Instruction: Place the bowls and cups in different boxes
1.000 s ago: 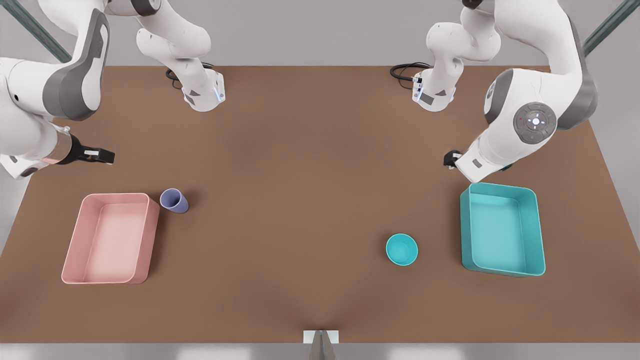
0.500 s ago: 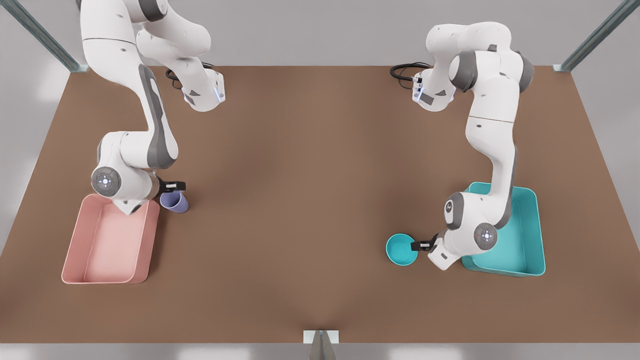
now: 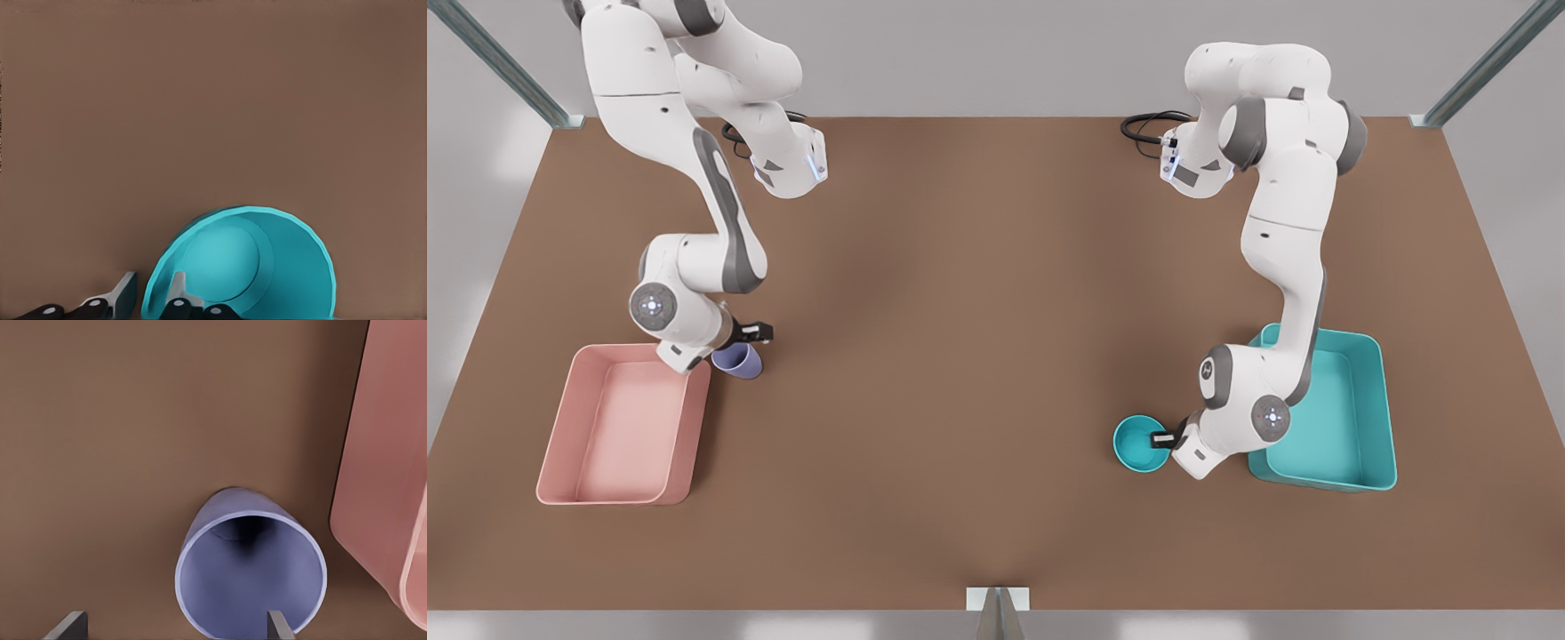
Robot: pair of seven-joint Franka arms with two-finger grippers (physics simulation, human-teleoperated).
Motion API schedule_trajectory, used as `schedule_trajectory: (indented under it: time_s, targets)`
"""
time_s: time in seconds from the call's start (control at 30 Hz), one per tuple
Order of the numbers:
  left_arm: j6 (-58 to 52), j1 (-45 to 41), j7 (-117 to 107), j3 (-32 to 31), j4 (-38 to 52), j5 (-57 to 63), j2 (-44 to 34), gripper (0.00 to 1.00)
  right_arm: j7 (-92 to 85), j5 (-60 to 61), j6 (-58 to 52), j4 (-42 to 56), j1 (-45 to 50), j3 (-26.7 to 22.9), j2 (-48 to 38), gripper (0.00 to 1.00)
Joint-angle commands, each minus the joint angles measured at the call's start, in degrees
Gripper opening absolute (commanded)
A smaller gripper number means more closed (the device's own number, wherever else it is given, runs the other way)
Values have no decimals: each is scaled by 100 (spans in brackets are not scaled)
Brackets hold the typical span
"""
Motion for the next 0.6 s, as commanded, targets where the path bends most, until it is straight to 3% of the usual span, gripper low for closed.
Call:
schedule_trajectory:
  time_s: [0.0,0.17,0.3,0.4,0.43,0.53,0.57]
  targets:
    - [-16,-1,-187,-2,8,-169,-30,23,-173,0,279,-9,1,1,19,100]
    - [-332,17,-169,-2,17,-160,-249,21,-173,0,305,-114,1,1,178,100]
    - [-1932,280,-160,596,8,-98,-1427,21,-173,-9,367,-158,1,10,318,100]
    - [-2407,667,-11,1264,-229,499,-1998,21,-173,-9,402,-176,10,10,353,100]
    - [-2389,711,638,1615,-405,526,-2007,21,-181,-9,446,-167,1,19,424,96]
    - [-2258,711,1676,2143,-669,851,-1998,21,-269,-9,455,-132,1,19,503,49]
    - [-1749,720,1896,2213,-1002,860,-1990,21,-269,-9,455,-88,-7,19,547,41]
